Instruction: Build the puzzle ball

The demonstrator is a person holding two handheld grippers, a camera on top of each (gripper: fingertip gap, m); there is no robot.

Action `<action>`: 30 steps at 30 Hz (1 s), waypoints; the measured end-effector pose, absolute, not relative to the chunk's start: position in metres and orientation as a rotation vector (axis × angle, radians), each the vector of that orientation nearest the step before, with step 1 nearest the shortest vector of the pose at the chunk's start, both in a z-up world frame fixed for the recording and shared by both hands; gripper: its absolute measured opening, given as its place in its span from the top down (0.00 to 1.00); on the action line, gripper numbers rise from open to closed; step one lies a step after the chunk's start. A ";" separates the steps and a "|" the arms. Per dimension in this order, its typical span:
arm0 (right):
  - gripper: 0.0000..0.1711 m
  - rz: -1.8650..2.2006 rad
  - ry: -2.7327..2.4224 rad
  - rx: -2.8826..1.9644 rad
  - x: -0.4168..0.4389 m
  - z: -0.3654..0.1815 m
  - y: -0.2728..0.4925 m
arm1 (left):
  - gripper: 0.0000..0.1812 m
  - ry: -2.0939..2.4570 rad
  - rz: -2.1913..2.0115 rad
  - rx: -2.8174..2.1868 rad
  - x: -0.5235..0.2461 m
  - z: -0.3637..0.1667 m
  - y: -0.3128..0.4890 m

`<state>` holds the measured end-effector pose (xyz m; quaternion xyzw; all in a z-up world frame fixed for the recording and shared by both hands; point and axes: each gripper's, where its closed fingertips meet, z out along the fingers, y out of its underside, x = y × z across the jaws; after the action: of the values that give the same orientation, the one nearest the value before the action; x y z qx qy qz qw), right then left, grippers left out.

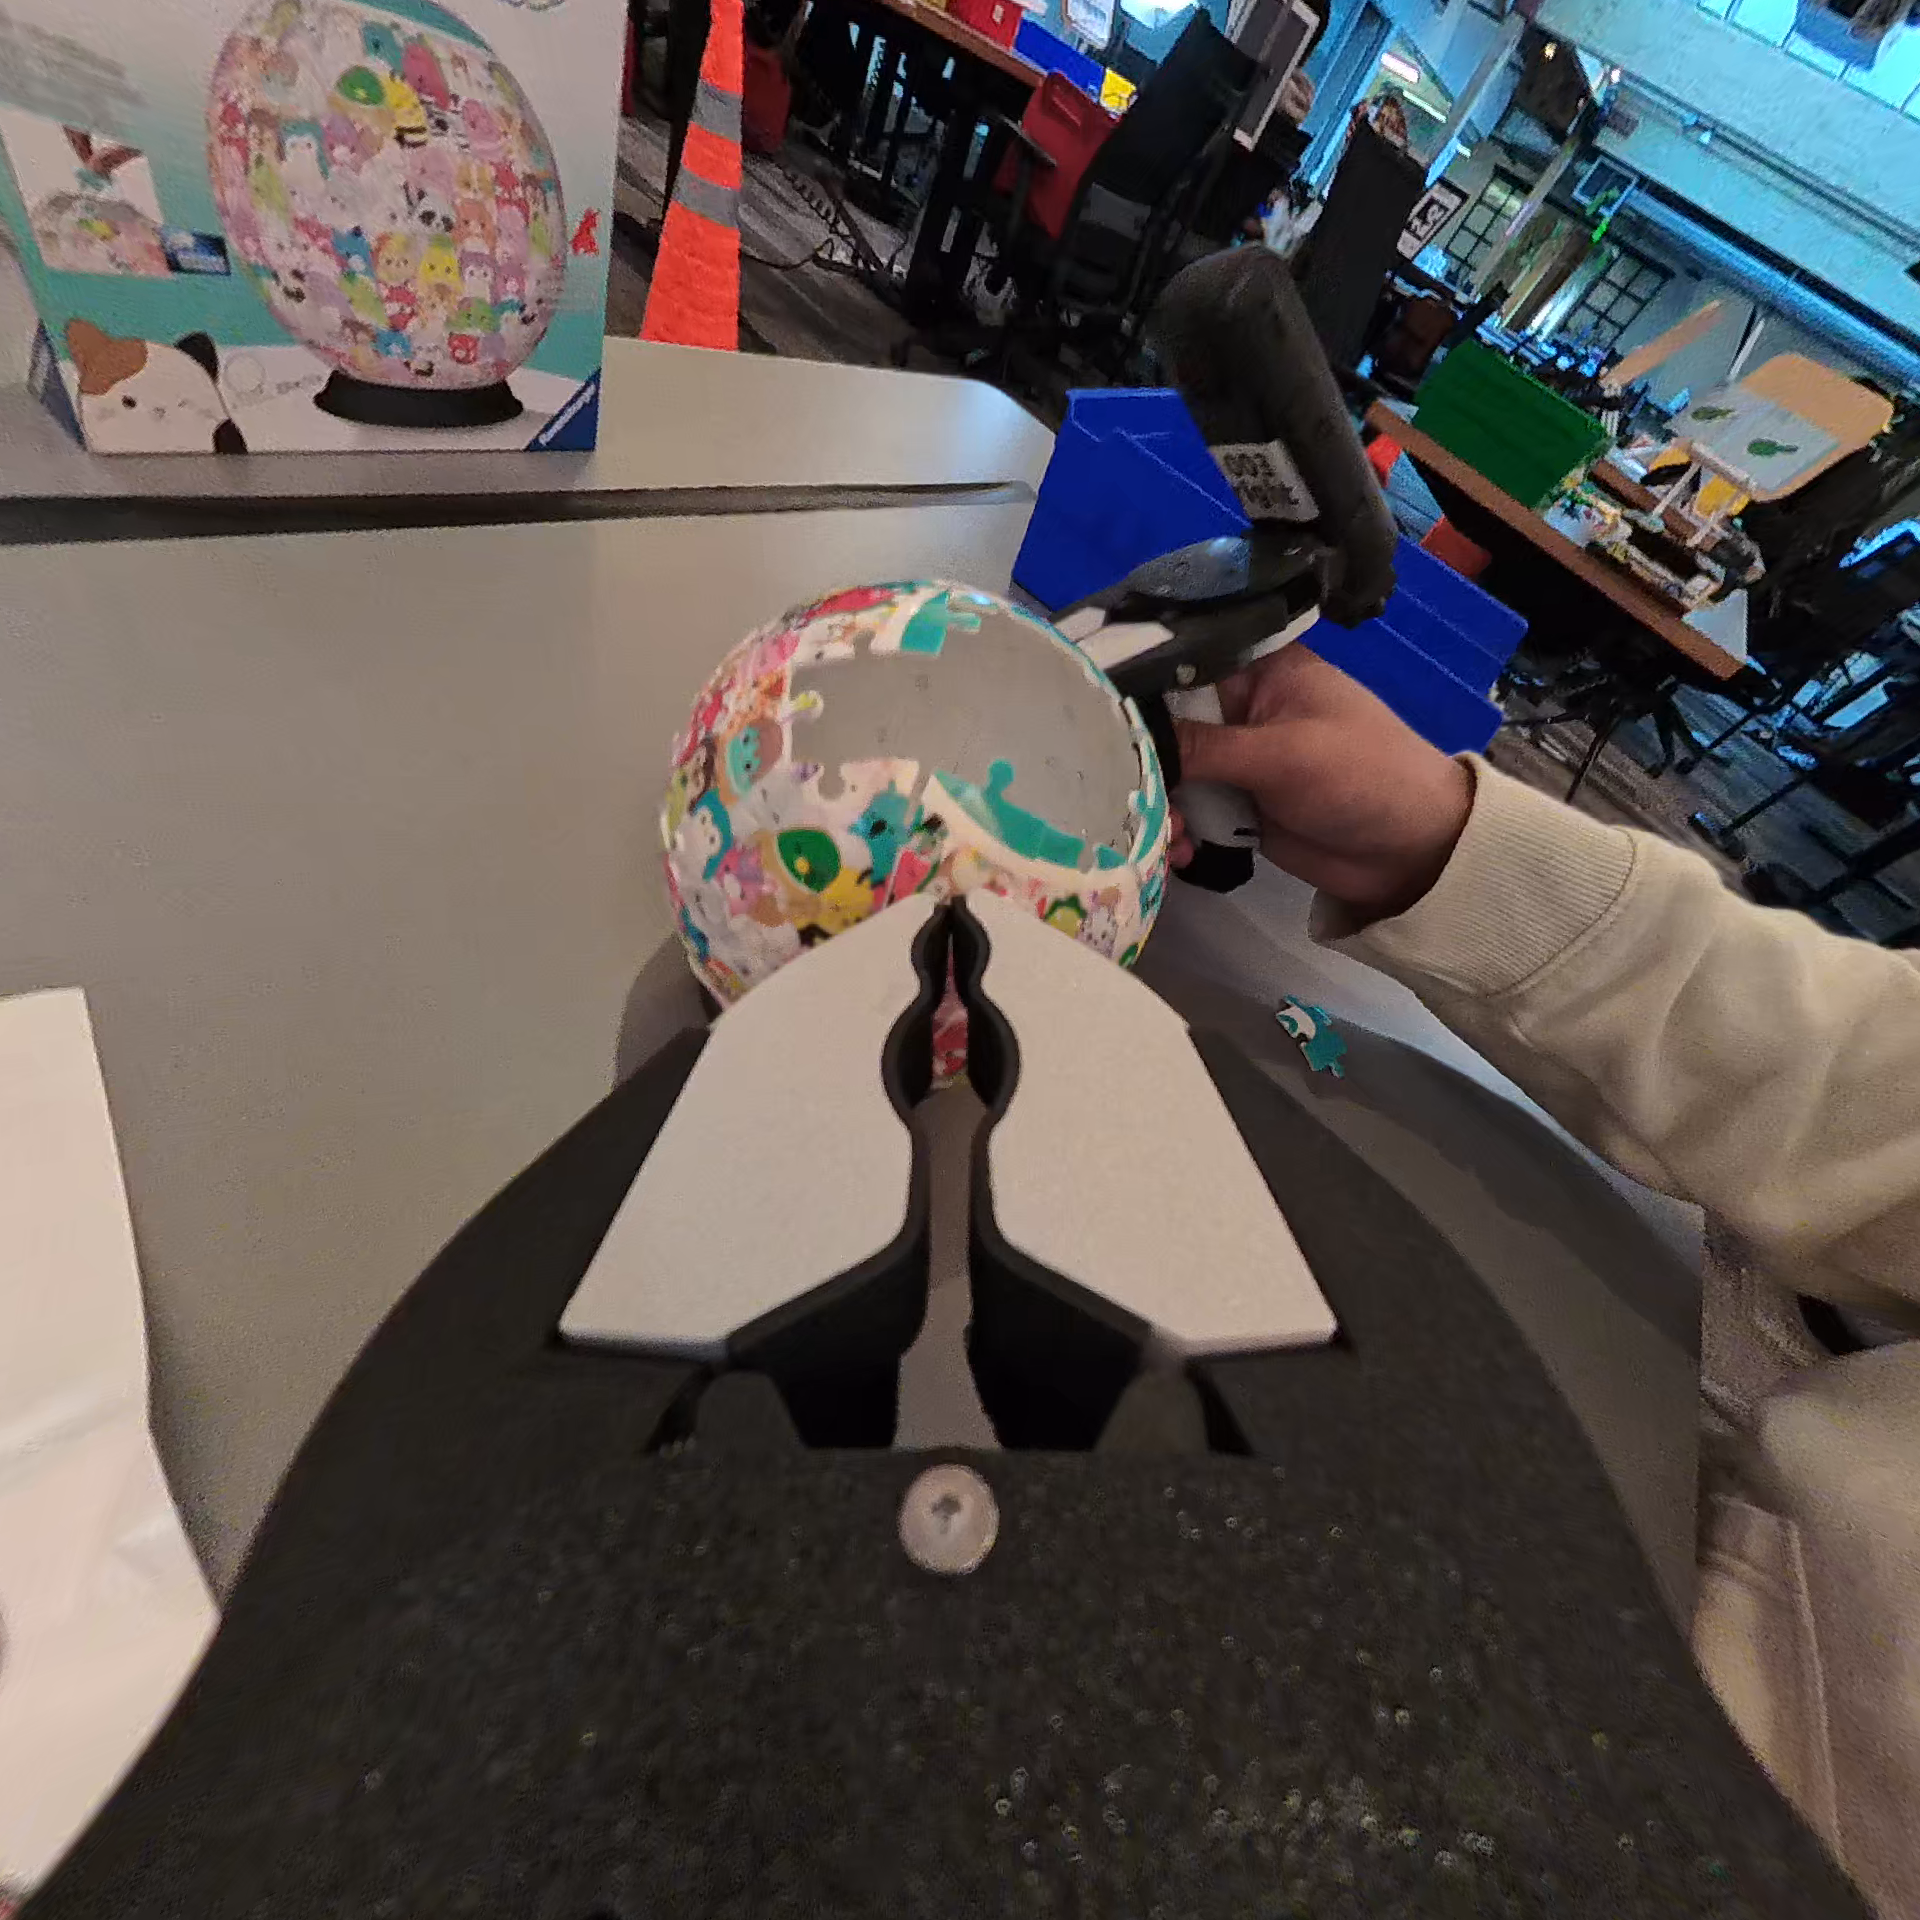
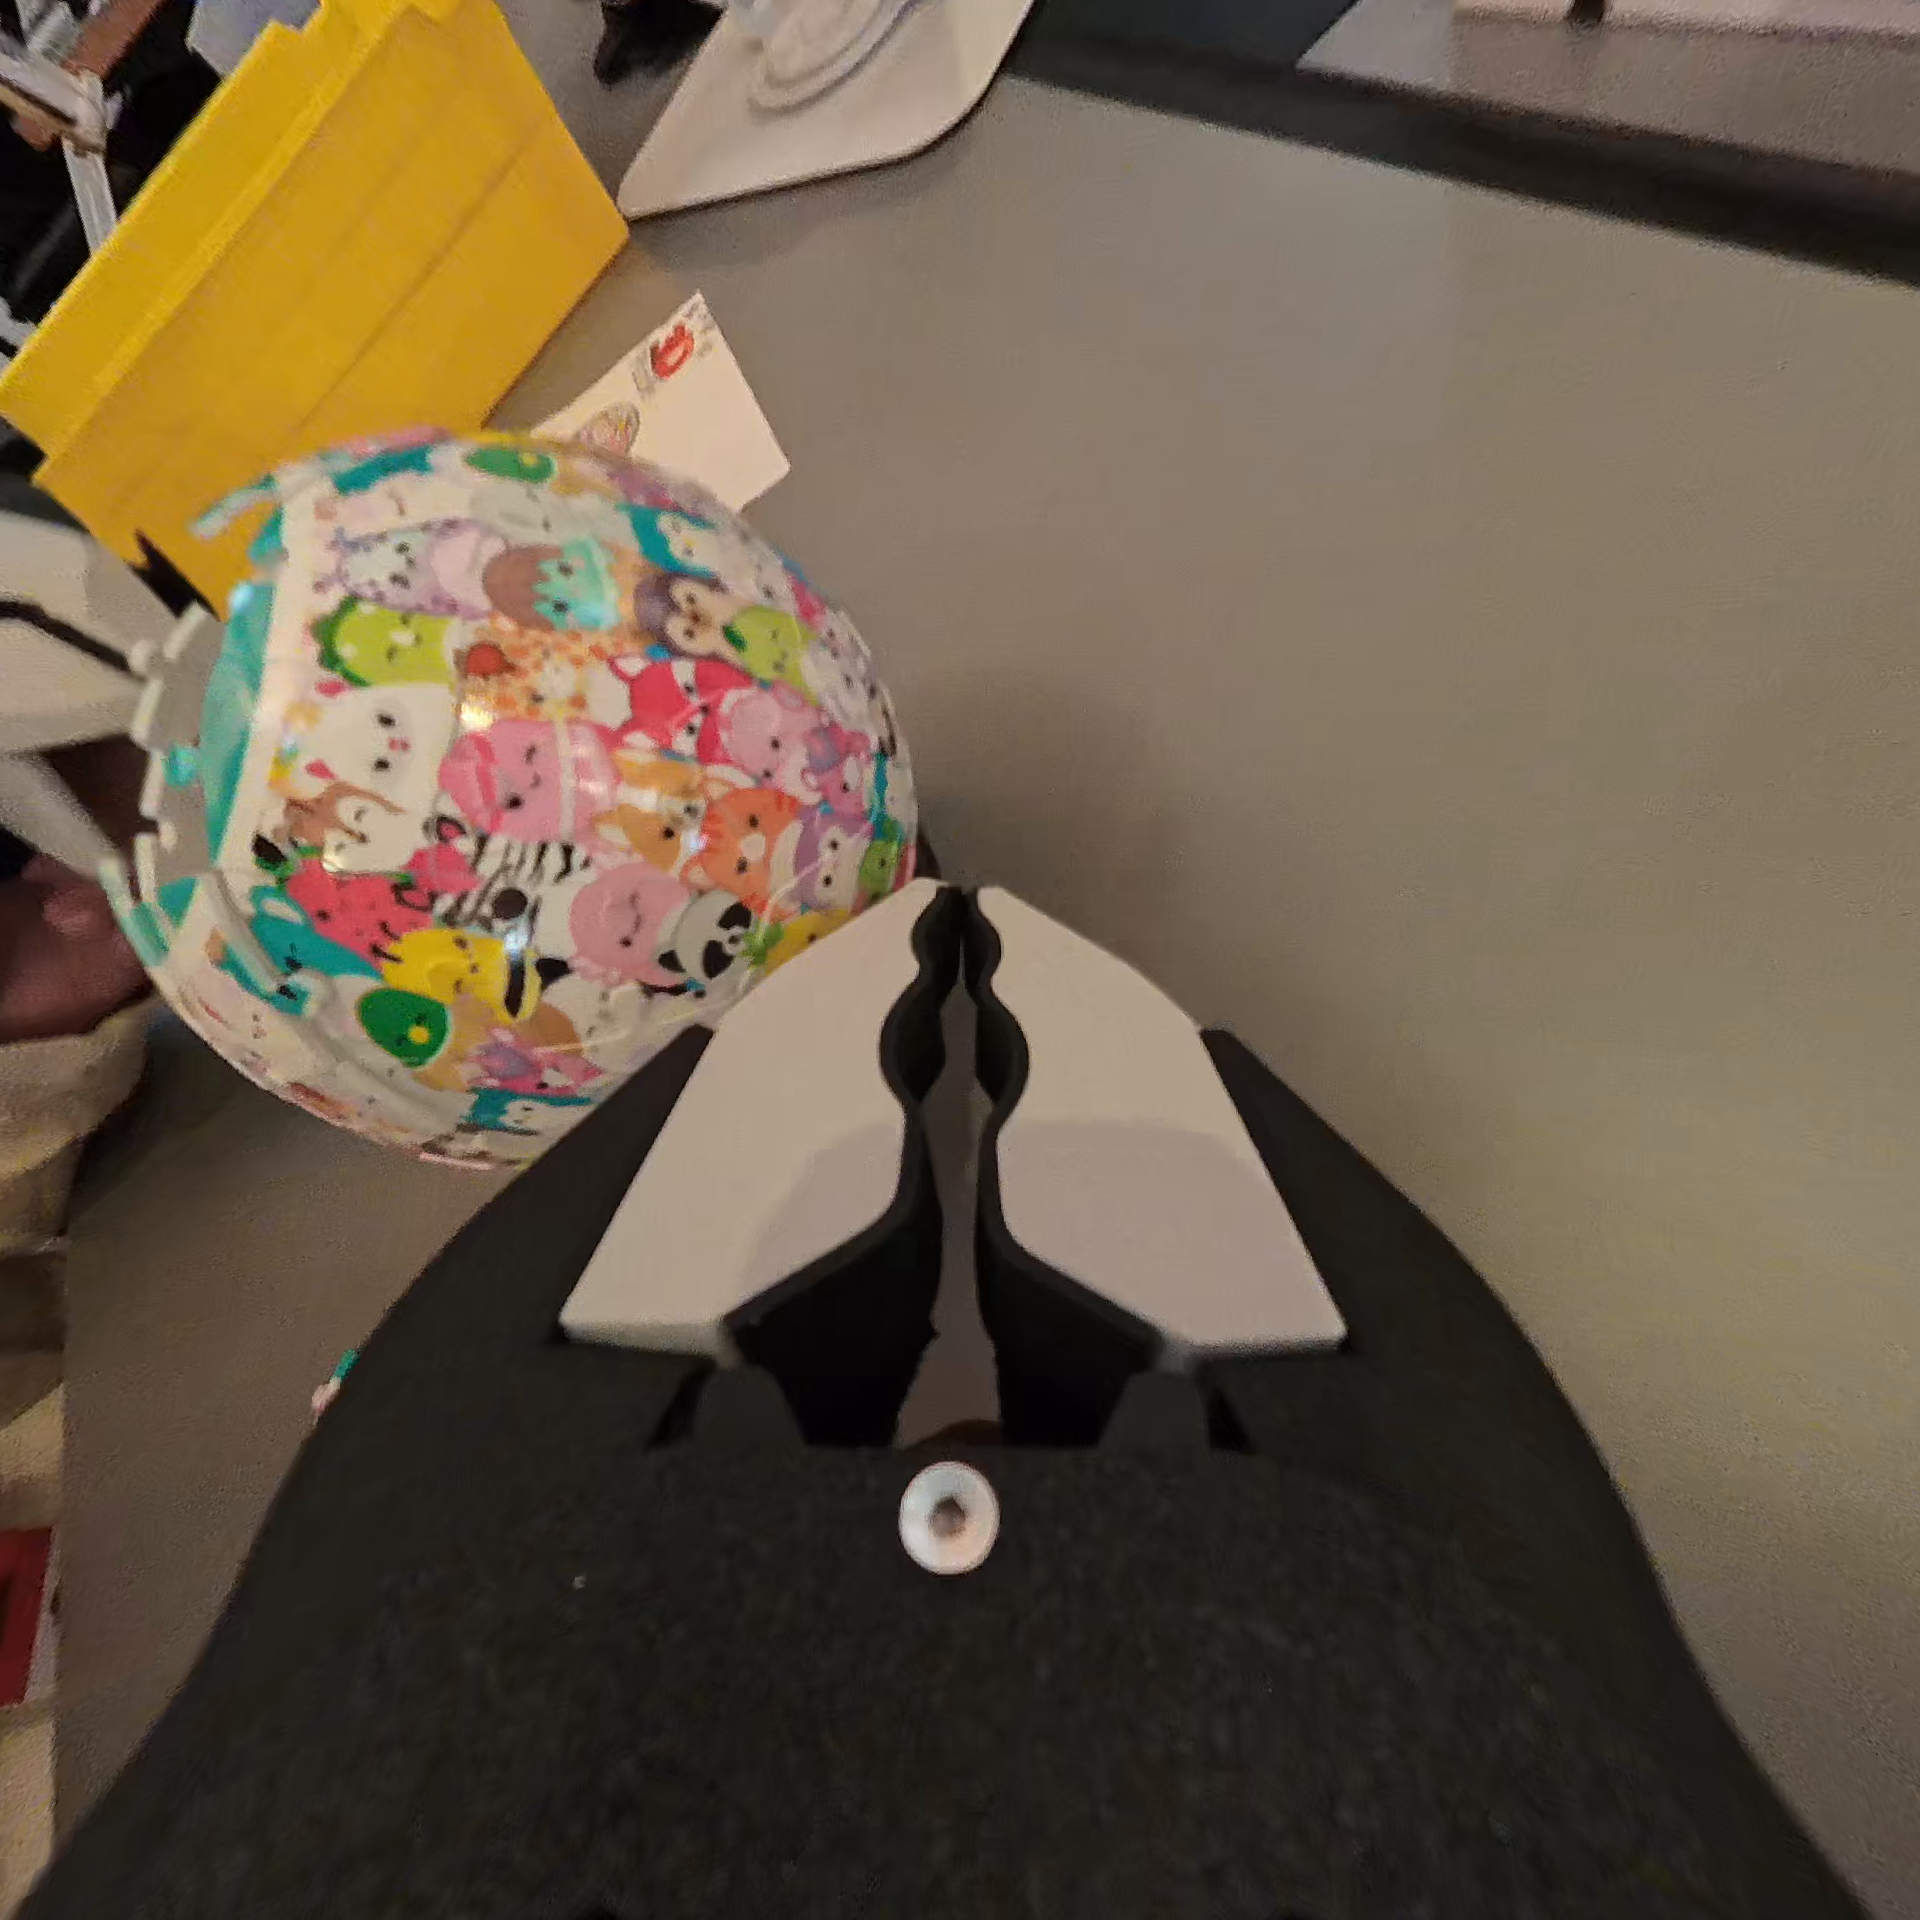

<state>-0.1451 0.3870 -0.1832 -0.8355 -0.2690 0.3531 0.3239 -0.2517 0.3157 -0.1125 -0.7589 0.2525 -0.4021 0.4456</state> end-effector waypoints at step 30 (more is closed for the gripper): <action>1.00 0.918 -0.700 -2.267 -0.155 -0.206 0.385 | 1.00 0.735 -0.826 -1.871 -0.243 -0.108 0.327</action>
<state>-0.1549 0.3849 -0.2058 -0.8517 -0.2631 0.3447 0.2942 -0.2428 0.3275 -0.1084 -0.7619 0.2994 -0.3364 0.4655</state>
